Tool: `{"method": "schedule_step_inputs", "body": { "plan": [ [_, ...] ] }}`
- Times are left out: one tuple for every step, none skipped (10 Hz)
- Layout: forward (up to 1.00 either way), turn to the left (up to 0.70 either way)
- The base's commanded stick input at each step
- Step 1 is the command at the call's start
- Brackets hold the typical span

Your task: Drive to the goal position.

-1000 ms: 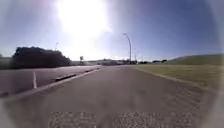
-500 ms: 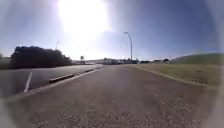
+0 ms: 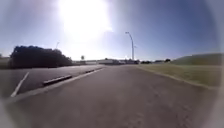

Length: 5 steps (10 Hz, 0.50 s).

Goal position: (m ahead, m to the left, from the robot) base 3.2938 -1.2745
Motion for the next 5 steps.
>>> {"method": "schedule_step_inputs", "body": {
  "plan": [
    [1.00,-0.36],
    [1.00,-0.27],
    [1.00,-0.17],
    [1.00,-0.07],
    [1.00,0.01]
  ]
}}
